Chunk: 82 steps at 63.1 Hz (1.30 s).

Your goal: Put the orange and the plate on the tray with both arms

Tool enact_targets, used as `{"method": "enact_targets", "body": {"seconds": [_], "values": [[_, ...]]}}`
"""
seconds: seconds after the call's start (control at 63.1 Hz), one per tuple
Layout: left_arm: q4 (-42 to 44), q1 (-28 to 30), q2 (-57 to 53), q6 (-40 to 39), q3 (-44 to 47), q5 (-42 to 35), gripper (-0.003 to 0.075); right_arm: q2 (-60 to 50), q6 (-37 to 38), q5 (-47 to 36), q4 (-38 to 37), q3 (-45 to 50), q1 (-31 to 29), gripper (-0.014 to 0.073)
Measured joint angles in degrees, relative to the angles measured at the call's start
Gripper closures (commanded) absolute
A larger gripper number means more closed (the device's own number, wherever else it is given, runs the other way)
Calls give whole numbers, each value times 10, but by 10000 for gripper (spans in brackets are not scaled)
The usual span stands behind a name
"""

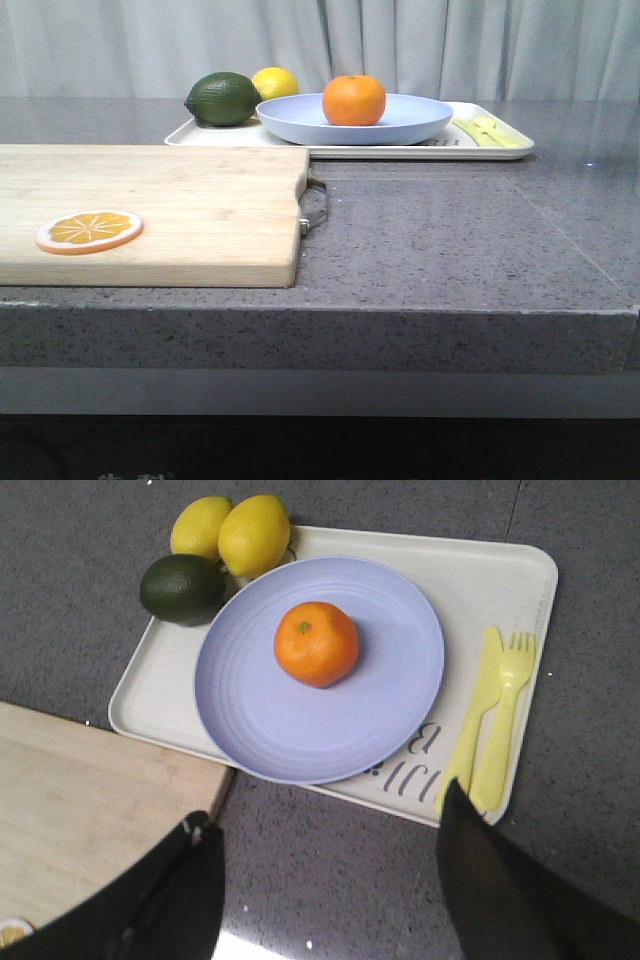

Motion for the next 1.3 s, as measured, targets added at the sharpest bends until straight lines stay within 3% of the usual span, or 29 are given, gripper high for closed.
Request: {"method": "enact_targets", "body": {"seconds": [0.222,0.412,0.729,0.934,1.172,1.299], "values": [[0,0,0,0,0,0,38,-164,-56,-42,-13,192,0,120],[0,0,0,0,0,1,38,-309,-63,-136,-65,383,0,120],[0,0,0,0,0,4,38,-499,-66,-210,-98,663,0,120],[0,0,0,0,0,6,37,-583,-66,-244,-121,754,0,120],[0,0,0,0,0,6,41,-596,-66,-249,-129,770,0,119],[0,0,0,0,0,7,122,-596,-66,-251,-129,770,0,151]]}}
